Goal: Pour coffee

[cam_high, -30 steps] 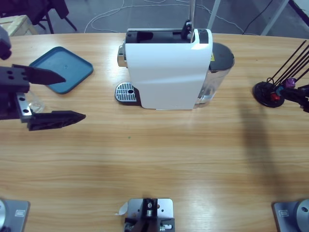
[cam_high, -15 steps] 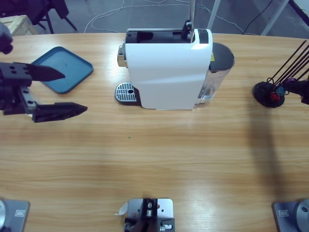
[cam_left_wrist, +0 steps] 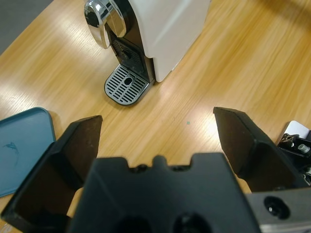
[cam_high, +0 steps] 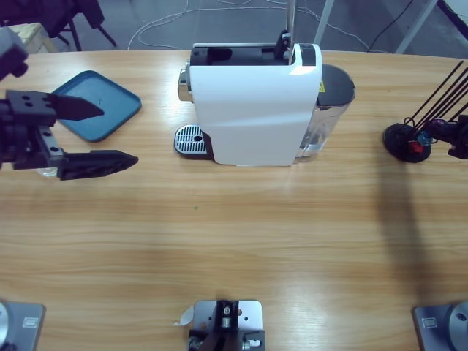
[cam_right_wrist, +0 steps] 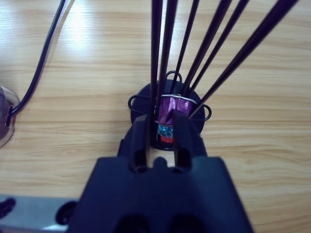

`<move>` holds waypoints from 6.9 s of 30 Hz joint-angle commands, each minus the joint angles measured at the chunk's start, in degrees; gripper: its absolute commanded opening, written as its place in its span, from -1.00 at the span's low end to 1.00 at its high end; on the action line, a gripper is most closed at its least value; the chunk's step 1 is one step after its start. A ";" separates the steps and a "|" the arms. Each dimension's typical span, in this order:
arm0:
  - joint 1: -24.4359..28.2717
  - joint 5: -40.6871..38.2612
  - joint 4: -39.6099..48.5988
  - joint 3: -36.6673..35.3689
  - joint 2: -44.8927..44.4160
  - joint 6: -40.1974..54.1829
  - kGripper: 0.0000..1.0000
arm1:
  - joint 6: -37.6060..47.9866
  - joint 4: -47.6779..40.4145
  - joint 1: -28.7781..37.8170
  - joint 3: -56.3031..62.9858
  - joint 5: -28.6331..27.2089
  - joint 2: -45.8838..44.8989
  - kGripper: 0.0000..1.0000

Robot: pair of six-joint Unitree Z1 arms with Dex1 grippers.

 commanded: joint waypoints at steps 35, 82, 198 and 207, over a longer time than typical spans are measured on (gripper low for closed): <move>0.59 0.59 -0.69 1.61 1.84 -1.46 1.00 | -1.69 -2.00 -1.47 1.61 -2.07 2.85 -0.31; 0.59 0.15 -1.18 2.66 0.34 -1.90 1.00 | -3.08 23.00 0.11 -14.80 -3.99 -18.89 -1.00; 4.03 3.41 4.94 8.75 -11.80 -1.53 0.98 | 8.91 51.60 54.52 -57.40 -6.87 7.37 -1.00; 4.05 1.74 5.22 7.32 -12.30 -2.27 1.00 | 30.91 42.55 50.79 -46.13 -24.06 -2.07 -1.00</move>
